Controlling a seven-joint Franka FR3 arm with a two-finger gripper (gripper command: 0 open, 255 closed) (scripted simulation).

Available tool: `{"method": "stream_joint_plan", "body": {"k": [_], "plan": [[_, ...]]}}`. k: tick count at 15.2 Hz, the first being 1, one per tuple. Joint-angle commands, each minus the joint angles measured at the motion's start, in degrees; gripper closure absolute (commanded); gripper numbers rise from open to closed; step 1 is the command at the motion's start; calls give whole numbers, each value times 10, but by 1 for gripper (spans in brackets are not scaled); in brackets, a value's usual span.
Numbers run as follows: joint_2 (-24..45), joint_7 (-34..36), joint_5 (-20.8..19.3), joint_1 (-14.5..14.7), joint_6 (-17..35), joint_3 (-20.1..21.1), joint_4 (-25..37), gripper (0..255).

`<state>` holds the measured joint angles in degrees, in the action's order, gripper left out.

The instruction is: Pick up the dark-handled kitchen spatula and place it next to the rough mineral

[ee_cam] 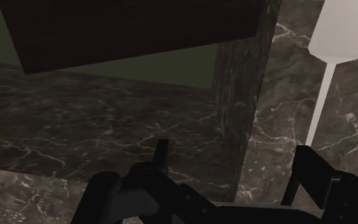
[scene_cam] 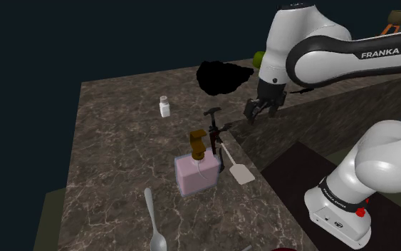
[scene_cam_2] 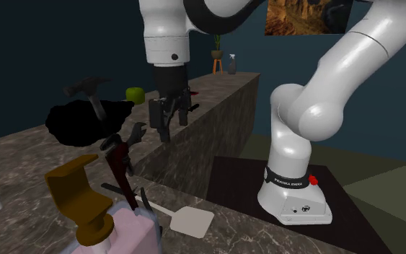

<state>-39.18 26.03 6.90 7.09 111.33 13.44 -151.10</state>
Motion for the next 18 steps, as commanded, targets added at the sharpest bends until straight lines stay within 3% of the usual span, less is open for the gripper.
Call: {"method": "stream_joint_plan", "body": {"k": [1, 9, 18], "plan": [[26, 33, 15, 7, 38, 26, -2, 0], [162, 171, 27, 8, 188, 134, 23, 0], [217, 190, 11, -3, 265, 153, 0, 0]]}}
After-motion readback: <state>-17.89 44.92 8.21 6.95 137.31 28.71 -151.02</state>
